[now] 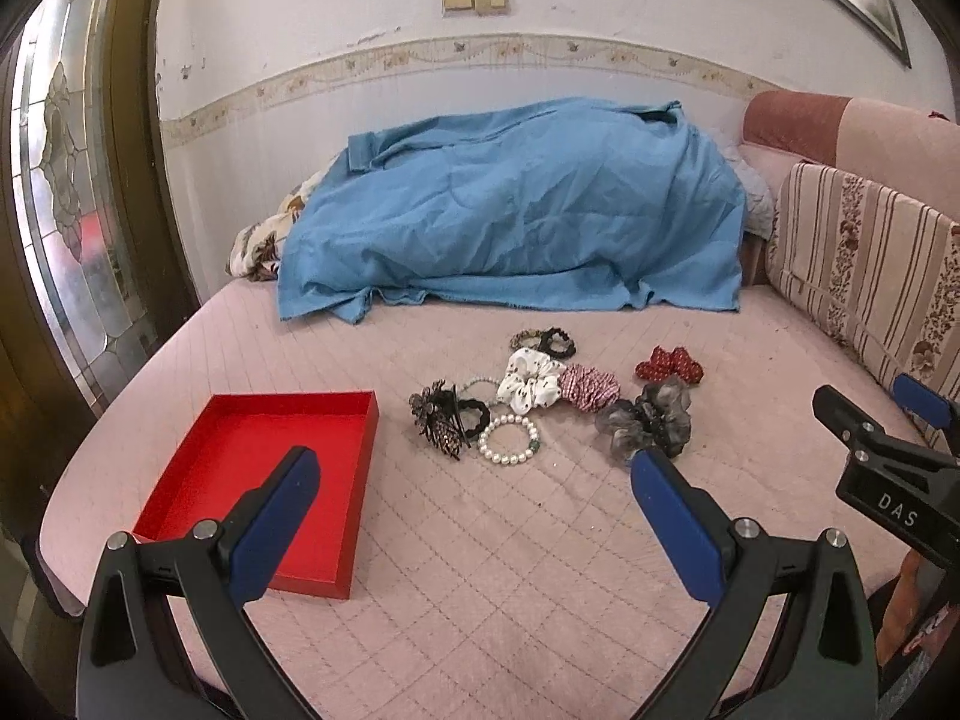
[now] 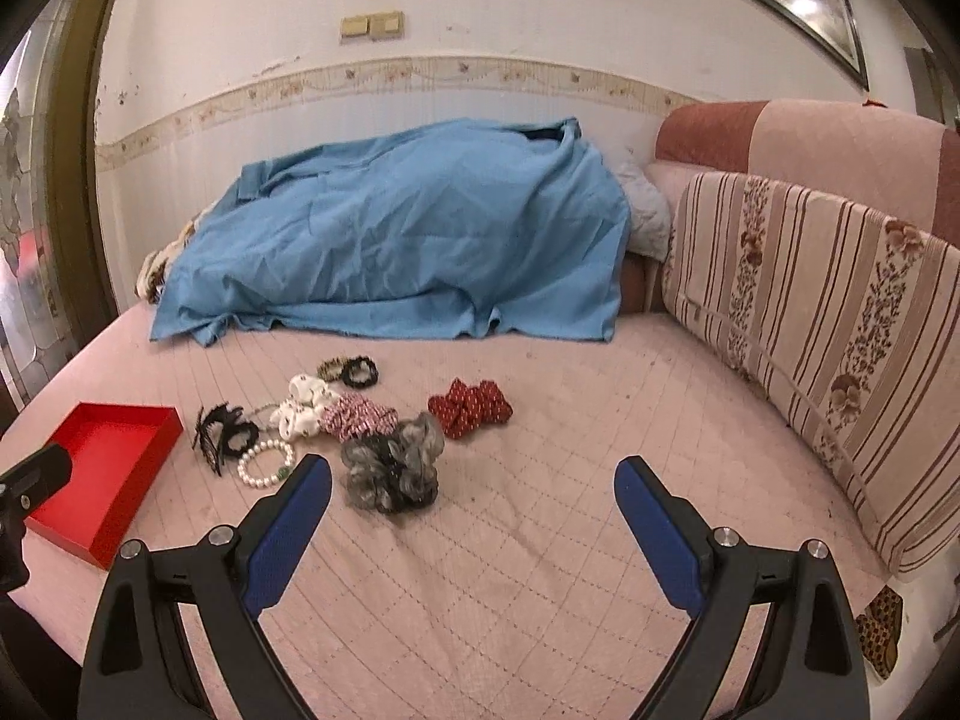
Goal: Organize jewelry
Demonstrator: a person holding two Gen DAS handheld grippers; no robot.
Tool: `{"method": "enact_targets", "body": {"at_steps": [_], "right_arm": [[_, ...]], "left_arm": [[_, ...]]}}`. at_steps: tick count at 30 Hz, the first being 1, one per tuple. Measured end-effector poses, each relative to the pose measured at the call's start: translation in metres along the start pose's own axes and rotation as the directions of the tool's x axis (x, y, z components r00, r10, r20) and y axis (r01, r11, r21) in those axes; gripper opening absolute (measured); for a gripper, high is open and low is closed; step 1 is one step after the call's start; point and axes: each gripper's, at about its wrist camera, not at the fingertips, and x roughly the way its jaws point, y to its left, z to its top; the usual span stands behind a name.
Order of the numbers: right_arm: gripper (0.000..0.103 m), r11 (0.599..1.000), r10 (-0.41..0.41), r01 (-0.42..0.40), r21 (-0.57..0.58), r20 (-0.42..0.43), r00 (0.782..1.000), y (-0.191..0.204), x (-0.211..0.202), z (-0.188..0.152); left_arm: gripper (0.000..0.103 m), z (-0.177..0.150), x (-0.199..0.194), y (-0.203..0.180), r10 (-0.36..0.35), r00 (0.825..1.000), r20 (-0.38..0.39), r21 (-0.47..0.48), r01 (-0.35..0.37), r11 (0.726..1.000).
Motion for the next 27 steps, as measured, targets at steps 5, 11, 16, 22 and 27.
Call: {"method": "enact_targets", "body": {"at_steps": [5,11,16,22,27], "right_arm": [[0.097,1.000,0.003,-0.003,0.000,0.042,0.999,0.002,-0.014,0.008],[0.097,1.000,-0.009,0.010,-0.011,0.096,0.995,0.005,-0.029,0.012],[0.097,1.000,-0.006,0.006,-0.002,0.117,0.993,0.003,-0.035,0.014],[0.097,1.000,-0.012,0.011,0.008,0.147,0.989,0.001,-0.041,0.015],[0.097,1.000,-0.030,0.029,0.008,0.172,0.985,0.001,-0.043,0.012]], "left_arm": [[0.103,0.006,-0.018,0.001,0.001,0.999,0.042,-0.004,-0.001,1.000],[0.103,0.012,-0.036,0.007,0.011,0.996,0.089,-0.015,-0.010,1.000],[0.103,0.014,-0.042,0.010,0.010,0.995,0.100,-0.018,-0.009,1.000],[0.103,0.013,-0.050,0.012,0.020,0.989,0.148,-0.018,-0.018,1.000],[0.103,0.010,-0.055,0.011,0.033,0.982,0.184,-0.015,-0.031,0.999]]}}
